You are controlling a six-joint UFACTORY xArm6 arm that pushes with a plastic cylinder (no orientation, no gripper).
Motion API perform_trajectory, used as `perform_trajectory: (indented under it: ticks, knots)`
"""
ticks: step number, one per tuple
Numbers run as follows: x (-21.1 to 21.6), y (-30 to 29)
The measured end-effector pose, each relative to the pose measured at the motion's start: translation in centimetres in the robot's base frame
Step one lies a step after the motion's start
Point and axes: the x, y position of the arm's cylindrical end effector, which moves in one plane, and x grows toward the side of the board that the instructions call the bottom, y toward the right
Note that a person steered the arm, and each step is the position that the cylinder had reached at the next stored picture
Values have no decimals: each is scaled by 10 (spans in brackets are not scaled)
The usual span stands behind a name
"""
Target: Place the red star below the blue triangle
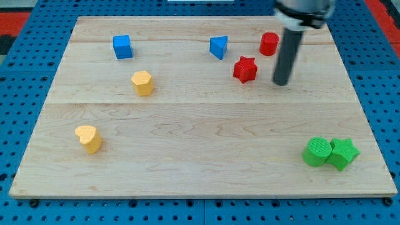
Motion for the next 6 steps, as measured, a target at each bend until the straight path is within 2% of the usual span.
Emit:
perform_trajectory:
  ticks: [1, 2, 3, 4, 5, 6]
  knots:
    - [-21, 14]
    - [-50, -46]
    - [-53, -127]
    - [-52, -131]
    - [-45, -60]
    - [-9, -61]
